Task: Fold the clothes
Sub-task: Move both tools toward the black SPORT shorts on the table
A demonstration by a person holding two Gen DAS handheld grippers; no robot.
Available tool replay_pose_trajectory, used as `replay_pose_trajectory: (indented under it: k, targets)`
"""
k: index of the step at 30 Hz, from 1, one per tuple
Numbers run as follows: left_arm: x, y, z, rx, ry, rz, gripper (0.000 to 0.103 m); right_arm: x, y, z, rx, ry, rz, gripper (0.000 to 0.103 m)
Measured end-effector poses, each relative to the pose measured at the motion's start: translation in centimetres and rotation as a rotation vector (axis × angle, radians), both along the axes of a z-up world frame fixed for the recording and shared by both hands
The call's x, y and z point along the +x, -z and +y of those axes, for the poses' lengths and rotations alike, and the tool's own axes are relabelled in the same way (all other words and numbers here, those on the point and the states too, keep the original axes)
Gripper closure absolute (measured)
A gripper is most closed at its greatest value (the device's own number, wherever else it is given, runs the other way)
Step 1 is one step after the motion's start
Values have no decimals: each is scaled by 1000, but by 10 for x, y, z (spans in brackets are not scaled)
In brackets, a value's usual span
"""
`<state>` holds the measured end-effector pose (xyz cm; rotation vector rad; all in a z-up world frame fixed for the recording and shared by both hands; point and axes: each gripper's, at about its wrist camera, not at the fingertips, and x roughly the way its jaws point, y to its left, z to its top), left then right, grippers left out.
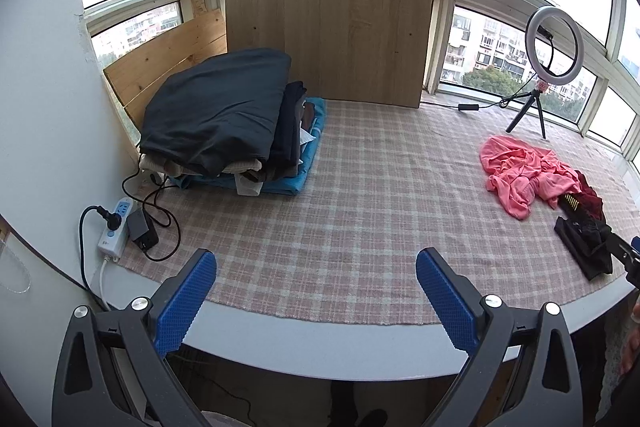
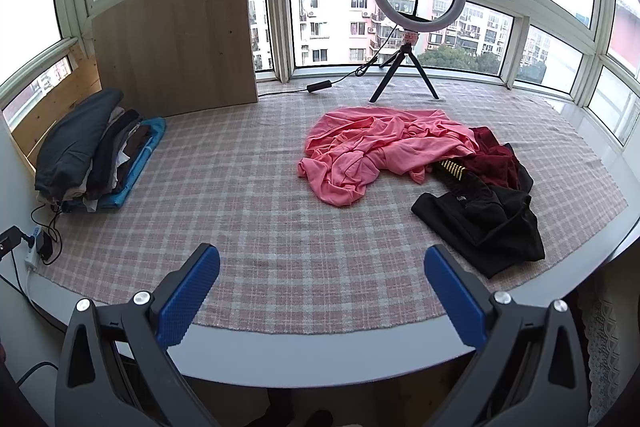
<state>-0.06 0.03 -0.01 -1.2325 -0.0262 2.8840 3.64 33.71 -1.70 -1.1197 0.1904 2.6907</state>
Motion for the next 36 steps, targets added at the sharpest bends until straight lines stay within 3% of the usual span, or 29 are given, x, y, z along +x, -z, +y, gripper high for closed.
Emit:
replay_pose_trajectory:
  k: [14,31,36]
  targets:
    - [-26,2,19,-5,63,-28,2,-1,-5,10,23,58,-4,0]
    - [-95,12,70,28,236,-83,3,-15,-1,51,36,229,-16,0]
    - [-117,24,85,38,276,-145,2,-18,3,63,38,273,-20,0]
